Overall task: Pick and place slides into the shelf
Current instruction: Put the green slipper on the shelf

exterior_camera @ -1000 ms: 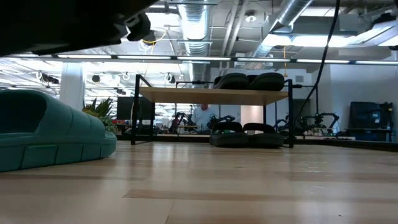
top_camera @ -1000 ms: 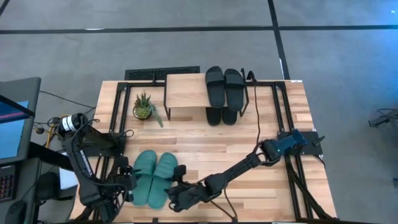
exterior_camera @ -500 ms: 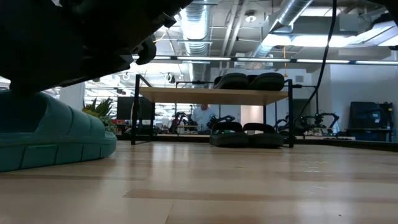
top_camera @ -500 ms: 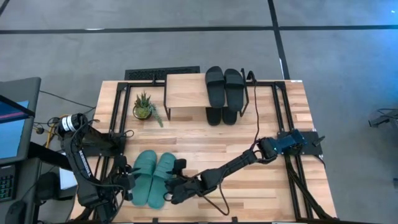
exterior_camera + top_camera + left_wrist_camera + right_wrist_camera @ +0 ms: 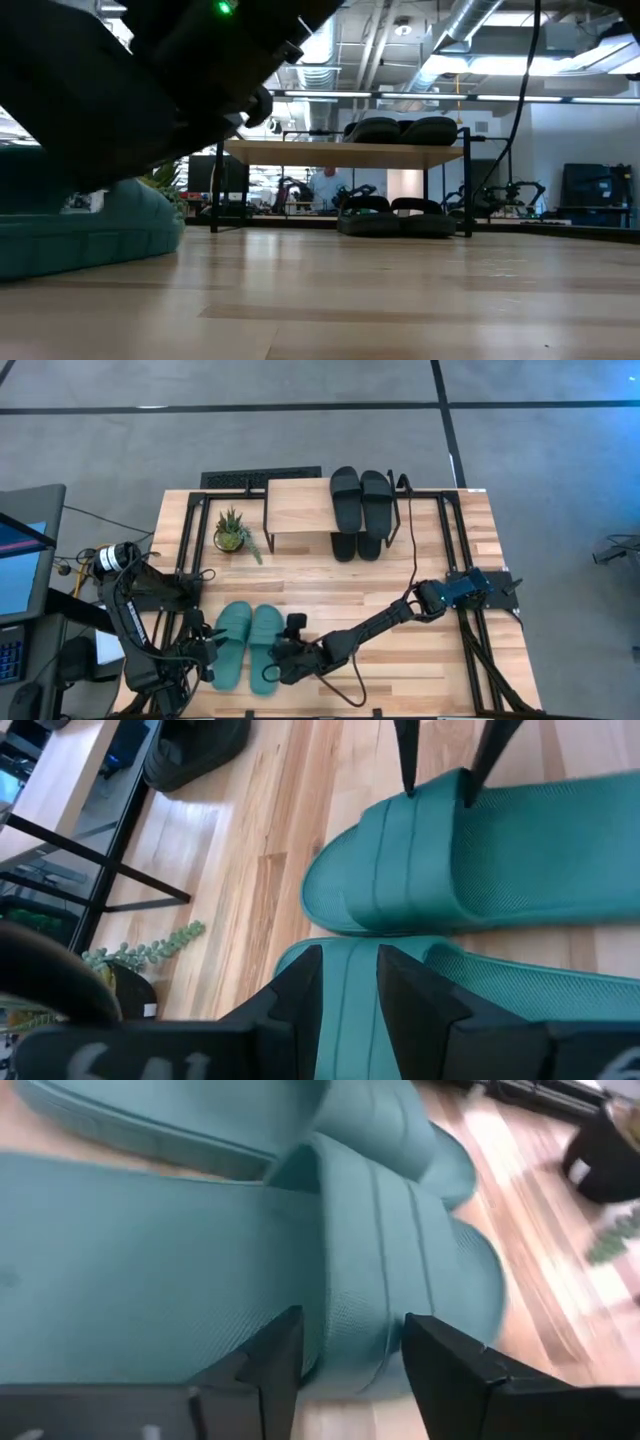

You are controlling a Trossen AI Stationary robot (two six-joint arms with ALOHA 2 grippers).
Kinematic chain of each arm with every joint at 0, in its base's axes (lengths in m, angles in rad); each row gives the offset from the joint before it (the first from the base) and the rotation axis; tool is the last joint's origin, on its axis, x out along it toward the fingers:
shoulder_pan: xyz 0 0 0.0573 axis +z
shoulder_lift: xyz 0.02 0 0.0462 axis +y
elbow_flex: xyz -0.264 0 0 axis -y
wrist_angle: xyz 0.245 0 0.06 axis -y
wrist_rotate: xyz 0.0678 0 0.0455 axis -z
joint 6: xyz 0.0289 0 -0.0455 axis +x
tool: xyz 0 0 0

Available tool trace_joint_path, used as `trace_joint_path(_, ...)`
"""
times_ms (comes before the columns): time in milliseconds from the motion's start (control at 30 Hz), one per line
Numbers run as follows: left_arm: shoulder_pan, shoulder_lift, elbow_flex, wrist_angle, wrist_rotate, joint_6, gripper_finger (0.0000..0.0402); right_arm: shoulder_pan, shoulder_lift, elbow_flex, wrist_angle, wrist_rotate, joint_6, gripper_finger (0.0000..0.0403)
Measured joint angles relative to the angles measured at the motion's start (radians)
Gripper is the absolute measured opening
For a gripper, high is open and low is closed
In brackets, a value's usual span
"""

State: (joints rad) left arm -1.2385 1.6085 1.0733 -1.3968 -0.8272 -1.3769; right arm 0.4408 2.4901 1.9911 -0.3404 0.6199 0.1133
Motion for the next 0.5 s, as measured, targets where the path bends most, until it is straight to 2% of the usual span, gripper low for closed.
trace_joint_path(200, 0.0, 0.0, 0.0, 0.0, 0.0, -0.007, 0.0088, 0.005, -0.001, -0.001, -0.052, 0.085, 0.012, 0.0125)
trace_joint_path(367, 0.0, 0.0, 0.0, 0.0, 0.0, -0.008, 0.0088, 0.001, 0.0, -0.001, -0.052, 0.104, 0.01, 0.0102)
trace_joint_path(500, 0.0, 0.0, 0.0, 0.0, -0.006, -0.008, 0.0088, 0.003, 0.002, -0.002, -0.053, 0.17, 0.009, 0.0067)
